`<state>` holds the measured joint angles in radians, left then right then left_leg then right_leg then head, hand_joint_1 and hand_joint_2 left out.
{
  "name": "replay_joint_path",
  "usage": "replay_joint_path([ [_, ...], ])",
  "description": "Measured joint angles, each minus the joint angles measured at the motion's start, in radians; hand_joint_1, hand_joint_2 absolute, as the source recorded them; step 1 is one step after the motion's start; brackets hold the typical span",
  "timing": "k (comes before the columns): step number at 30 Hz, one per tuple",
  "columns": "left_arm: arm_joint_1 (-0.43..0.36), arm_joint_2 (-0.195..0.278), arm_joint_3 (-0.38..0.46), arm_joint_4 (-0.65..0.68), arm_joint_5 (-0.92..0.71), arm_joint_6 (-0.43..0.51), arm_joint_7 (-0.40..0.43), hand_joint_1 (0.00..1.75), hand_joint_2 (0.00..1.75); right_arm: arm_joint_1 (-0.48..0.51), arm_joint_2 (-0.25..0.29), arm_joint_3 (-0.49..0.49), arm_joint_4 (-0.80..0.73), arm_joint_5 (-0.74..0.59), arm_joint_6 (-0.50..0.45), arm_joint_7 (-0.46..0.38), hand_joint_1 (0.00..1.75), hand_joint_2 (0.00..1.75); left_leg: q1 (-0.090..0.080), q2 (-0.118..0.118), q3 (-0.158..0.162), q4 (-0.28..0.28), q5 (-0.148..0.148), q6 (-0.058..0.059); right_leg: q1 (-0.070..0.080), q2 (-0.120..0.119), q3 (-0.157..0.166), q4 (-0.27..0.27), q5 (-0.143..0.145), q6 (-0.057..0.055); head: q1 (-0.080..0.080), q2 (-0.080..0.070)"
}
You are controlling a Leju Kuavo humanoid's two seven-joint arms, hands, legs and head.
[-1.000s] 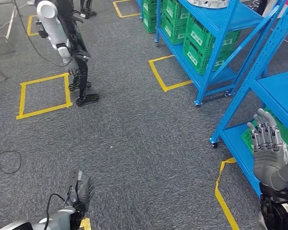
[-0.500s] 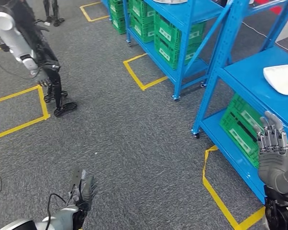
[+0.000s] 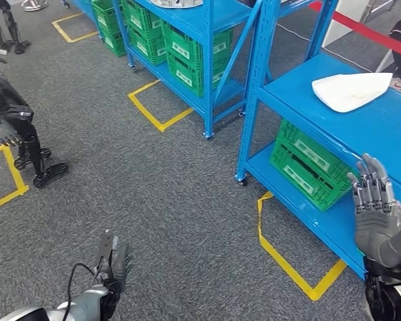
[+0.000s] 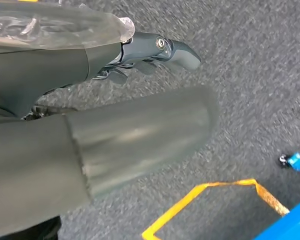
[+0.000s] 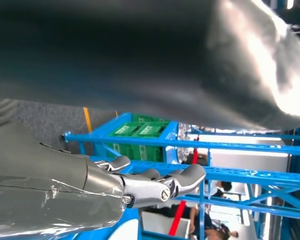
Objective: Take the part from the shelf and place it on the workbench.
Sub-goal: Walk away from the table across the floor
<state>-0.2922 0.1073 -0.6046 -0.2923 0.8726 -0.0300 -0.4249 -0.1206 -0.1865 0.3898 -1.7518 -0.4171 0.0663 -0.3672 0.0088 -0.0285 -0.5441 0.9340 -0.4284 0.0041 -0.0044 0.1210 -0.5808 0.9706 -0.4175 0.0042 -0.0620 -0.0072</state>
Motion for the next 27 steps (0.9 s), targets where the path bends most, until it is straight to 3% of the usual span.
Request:
replay_joint_path([
  [1, -0.001, -0.001, 0.0, 0.0, 0.004, -0.007, 0.0, 0.0, 0.0, 0.0, 0.0, -0.002, 0.0, 0.0, 0.0, 0.0, 0.0, 0.0, 0.001, 0.011, 0.003, -0.007, 0.003, 0.005, 0.001, -0.022, -0.013, 0.024, -0.017, 0.005, 0.004, 0.0],
  [3, 0.002, -0.003, 0.0, 0.0, 0.013, -0.022, 0.0, 0.0, 0.0, 0.0, 0.0, -0.005, 0.001, 0.0, 0.001, -0.001, 0.0, 0.0, 0.0, 0.033, 0.008, -0.012, 0.004, 0.011, 0.002, -0.08, -0.065, 0.139, -0.079, 0.012, 0.011, 0.0],
  [5, 0.008, -0.003, 0.0, 0.0, 0.023, -0.032, 0.0, 0.0, 0.0, 0.001, 0.0, -0.007, 0.003, -0.001, 0.003, -0.001, 0.0, 0.0, -0.002, 0.056, 0.008, -0.012, 0.002, 0.013, -0.005, -0.105, -0.123, 0.266, -0.129, 0.02, 0.015, 0.0],
  [6, 0.01, -0.004, 0.0, 0.0, 0.027, -0.036, 0.0, 0.0, 0.0, 0.001, 0.0, -0.007, 0.004, -0.001, 0.004, 0.0, 0.0, 0.0, -0.002, 0.068, 0.009, -0.011, 0.0, 0.013, -0.008, -0.11, -0.131, 0.286, -0.127, 0.024, 0.015, 0.0],
  [7, 0.011, -0.005, 0.0, 0.0, 0.03, -0.039, 0.0, 0.0, 0.0, 0.001, 0.0, -0.007, 0.006, -0.002, 0.004, 0.0, 0.0, 0.0, -0.001, 0.079, 0.01, -0.011, -0.002, 0.011, -0.012, -0.116, -0.119, 0.263, -0.107, 0.026, 0.016, 0.0],
  [8, 0.012, -0.006, 0.0, 0.0, 0.032, -0.041, 0.0, 0.0, 0.0, 0.0, 0.0, -0.007, 0.006, -0.002, 0.005, 0.0, 0.0, 0.0, 0.0, 0.09, 0.013, -0.01, -0.005, 0.008, -0.015, -0.125, -0.088, 0.204, -0.073, 0.029, 0.016, 0.0],
  [10, 0.012, -0.007, 0.0, 0.0, 0.033, -0.043, 0.0, 0.0, 0.0, -0.003, 0.0, -0.007, 0.007, -0.002, 0.005, 0.001, 0.0, 0.0, -0.001, 0.109, 0.019, -0.005, -0.013, -0.003, -0.014, -0.169, -0.015, 0.065, -0.023, 0.031, 0.018, 0.0],
  [12, 0.012, -0.005, 0.0, 0.0, 0.035, -0.046, 0.0, 0.0, 0.0, -0.008, 0.0, -0.006, 0.008, -0.002, 0.006, 0.001, 0.0, 0.0, -0.007, 0.127, 0.021, 0.0, -0.019, -0.014, -0.006, -0.196, 0.016, 0.005, -0.016, 0.021, 0.016, 0.0],
  [14, 0.011, -0.005, 0.0, 0.0, 0.039, -0.052, 0.001, 0.0, 0.0, -0.01, 0.0, -0.006, 0.009, -0.003, 0.006, 0.002, 0.0, 0.0, -0.009, 0.148, 0.022, 0.002, -0.022, -0.023, -0.003, -0.176, 0.016, 0.003, -0.015, 0.003, 0.009, 0.0],
  [16, 0.01, -0.006, 0.0, 0.0, 0.042, -0.058, 0.002, 0.0, 0.0, -0.015, 0.0, -0.005, 0.009, -0.005, 0.007, 0.002, 0.0, 0.0, -0.004, 0.122, 0.015, 0.031, -0.046, -0.032, -0.004, -0.152, 0.016, -0.001, -0.011, -0.01, 0.004, 0.0],
  [17, 0.009, -0.005, 0.0, 0.0, 0.044, -0.061, 0.003, 0.0, 0.0, -0.019, 0.0, -0.005, 0.009, -0.006, 0.007, 0.003, 0.0, 0.0, -0.001, 0.094, -0.005, 0.076, -0.072, -0.035, -0.005, -0.141, 0.017, -0.003, -0.009, -0.016, 0.002, 0.0],
  [19, 0.014, -0.004, 0.0, 0.0, 0.049, -0.064, 0.003, 0.0, 0.0, -0.025, 0.0, -0.003, 0.01, -0.01, 0.008, 0.006, 0.0, 0.0, 0.0, 0.046, -0.076, 0.22, -0.137, -0.036, -0.004, -0.117, 0.015, -0.003, -0.007, -0.024, -0.005, 0.0],
  [20, 0.017, -0.003, 0.0, 0.0, 0.051, -0.064, 0.003, 0.0, 0.0, -0.026, 0.0, -0.002, 0.012, -0.012, 0.008, 0.007, 0.0, 0.0, 0.0, 0.038, -0.112, 0.285, -0.156, -0.035, -0.002, -0.103, 0.015, -0.003, -0.006, -0.027, -0.007, 0.0],
  [21, 0.021, -0.002, 0.0, 0.0, 0.052, -0.066, 0.003, 0.0, 0.0, -0.026, 0.0, -0.001, 0.014, -0.014, 0.008, 0.007, 0.0, 0.0, -0.001, 0.035, -0.135, 0.319, -0.158, -0.033, 0.0, -0.088, 0.014, -0.003, -0.005, -0.029, -0.009, 0.0],
  [22, 0.023, -0.002, 0.0, 0.0, 0.053, -0.067, 0.003, 0.0, 0.0, -0.026, 0.0, 0.0, 0.017, -0.016, 0.008, 0.007, 0.0, 0.0, -0.001, 0.032, -0.138, 0.311, -0.14, -0.029, 0.001, -0.074, 0.014, -0.003, -0.005, -0.03, -0.009, 0.0],
  [23, 0.023, -0.001, 0.0, 0.0, 0.053, -0.069, 0.003, 0.0, 0.0, -0.028, 0.0, 0.001, 0.019, -0.018, 0.008, 0.006, 0.0, 0.0, -0.002, 0.027, -0.121, 0.263, -0.105, -0.023, 0.002, -0.059, 0.015, -0.003, -0.004, -0.03, -0.01, 0.0],
  [25, 0.022, 0.002, 0.0, 0.0, 0.054, -0.072, 0.003, 0.0, 0.0, -0.032, 0.0, 0.003, 0.023, -0.02, 0.007, 0.005, 0.0, 0.0, -0.002, -0.013, -0.056, 0.115, -0.032, -0.009, 0.004, -0.033, 0.014, -0.002, -0.003, -0.028, -0.01, 0.0],
  [27, 0.02, 0.007, 0.001, 0.0, 0.055, -0.072, 0.003, 0.0, 0.0, -0.036, 0.0, 0.003, 0.026, -0.021, 0.007, 0.003, 0.0, 0.0, -0.004, -0.042, -0.015, 0.025, -0.004, -0.004, 0.003, -0.01, 0.01, -0.001, 0.0, -0.021, -0.009, 0.0],
])
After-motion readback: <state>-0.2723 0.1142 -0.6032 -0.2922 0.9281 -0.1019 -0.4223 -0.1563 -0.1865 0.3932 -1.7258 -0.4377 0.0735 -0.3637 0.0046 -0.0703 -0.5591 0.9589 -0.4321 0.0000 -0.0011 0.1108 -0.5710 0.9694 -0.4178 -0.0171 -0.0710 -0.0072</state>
